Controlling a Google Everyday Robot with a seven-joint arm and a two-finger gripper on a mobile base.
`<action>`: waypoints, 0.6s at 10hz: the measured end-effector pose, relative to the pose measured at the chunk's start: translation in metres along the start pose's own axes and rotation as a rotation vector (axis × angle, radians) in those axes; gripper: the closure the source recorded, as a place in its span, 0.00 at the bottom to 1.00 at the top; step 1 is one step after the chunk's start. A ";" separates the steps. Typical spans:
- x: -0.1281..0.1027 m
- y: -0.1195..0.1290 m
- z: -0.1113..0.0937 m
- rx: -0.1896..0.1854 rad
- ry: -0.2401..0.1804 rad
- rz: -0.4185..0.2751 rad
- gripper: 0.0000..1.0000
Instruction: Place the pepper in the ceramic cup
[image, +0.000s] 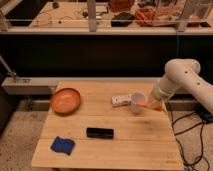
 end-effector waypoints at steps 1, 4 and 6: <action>0.002 -0.004 -0.001 0.002 0.003 0.004 1.00; -0.004 -0.014 0.001 0.006 0.016 0.002 1.00; -0.005 -0.018 0.001 0.011 0.022 0.002 1.00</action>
